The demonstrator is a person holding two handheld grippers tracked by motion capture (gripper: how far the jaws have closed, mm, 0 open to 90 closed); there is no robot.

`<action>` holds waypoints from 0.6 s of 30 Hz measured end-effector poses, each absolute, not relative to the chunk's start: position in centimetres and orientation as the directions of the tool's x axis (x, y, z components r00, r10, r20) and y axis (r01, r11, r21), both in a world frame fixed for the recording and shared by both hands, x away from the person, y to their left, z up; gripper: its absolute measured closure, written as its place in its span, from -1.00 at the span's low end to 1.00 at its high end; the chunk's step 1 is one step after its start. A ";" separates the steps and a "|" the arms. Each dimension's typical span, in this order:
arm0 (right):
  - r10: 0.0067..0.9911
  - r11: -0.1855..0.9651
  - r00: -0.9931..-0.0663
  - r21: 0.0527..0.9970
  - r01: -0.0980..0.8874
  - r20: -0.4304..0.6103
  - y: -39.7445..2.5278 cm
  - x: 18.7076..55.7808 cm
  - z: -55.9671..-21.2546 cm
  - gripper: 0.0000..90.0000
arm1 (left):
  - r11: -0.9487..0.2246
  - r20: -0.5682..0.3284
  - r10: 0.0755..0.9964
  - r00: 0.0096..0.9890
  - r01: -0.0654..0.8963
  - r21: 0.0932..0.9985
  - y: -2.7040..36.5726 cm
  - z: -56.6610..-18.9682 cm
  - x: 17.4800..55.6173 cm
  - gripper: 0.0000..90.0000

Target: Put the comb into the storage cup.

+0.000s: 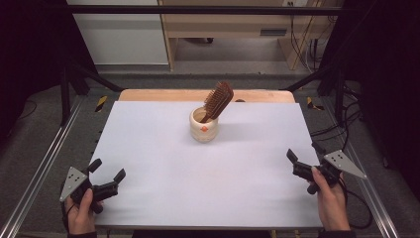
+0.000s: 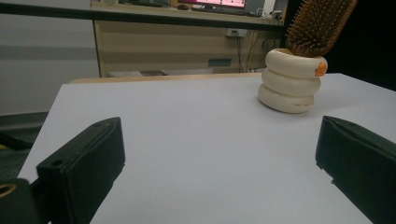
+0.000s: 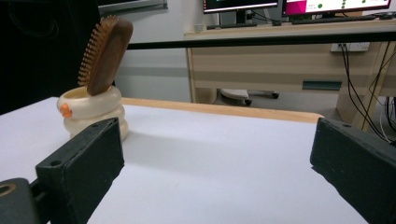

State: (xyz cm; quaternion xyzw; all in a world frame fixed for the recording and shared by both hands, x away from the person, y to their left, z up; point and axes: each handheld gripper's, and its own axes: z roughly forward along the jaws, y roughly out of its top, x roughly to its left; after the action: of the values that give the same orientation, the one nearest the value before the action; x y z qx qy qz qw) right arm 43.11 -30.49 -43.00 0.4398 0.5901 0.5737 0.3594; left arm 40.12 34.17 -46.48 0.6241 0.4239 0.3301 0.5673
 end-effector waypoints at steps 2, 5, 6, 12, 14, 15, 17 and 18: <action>0.930 -0.039 -0.360 0.993 0.111 0.077 -30.4 42.9 -43.6 -0.94 | 0.002 -0.065 0.904 0.423 0.148 0.989 34.1 -46.4 40.1 -0.96; 0.929 -0.031 -0.364 0.993 0.112 0.070 -30.3 42.5 -44.4 -0.94 | 0.004 -0.057 0.906 0.419 0.127 0.992 34.2 -46.3 39.9 -0.96; 0.928 -0.033 -0.367 0.993 0.109 0.071 -30.2 42.4 -44.6 -0.94 | 0.011 -0.060 0.907 0.416 0.119 0.993 34.2 -46.2 39.8 -0.96; 0.920 -0.006 -0.388 0.992 0.124 0.054 -29.6 41.9 -46.1 -0.94 | 0.008 -0.059 0.905 0.421 0.123 0.992 34.2 -46.3 39.9 -0.96; 0.916 0.005 -0.399 0.992 0.126 0.046 -29.3 41.8 -46.4 -0.94 | 0.006 -0.058 0.903 0.425 0.123 0.992 34.1 -46.3 39.9 -0.96; 0.913 0.008 -0.406 0.992 0.128 0.045 -29.2 41.7 -46.6 -0.94 | 0.006 -0.058 0.902 0.428 0.123 0.992 34.0 -46.3 40.0 -0.96; 0.902 0.017 -0.429 0.991 0.134 0.043 -28.7 41.6 -47.0 -0.93 | 0.001 -0.056 0.900 0.433 0.125 0.992 33.9 -46.3 40.0 -0.96; 0.900 0.019 -0.434 0.991 0.135 0.042 -28.5 41.6 -47.1 -0.93 | 0.001 -0.056 0.900 0.433 0.125 0.992 33.9 -46.3 40.0 -0.96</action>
State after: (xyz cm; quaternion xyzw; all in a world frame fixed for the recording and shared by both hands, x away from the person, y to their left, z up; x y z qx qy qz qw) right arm 41.60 -28.53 -47.08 0.4113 0.6291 0.5669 0.3373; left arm 40.03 33.92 -46.34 0.6213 0.4125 0.3367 0.5749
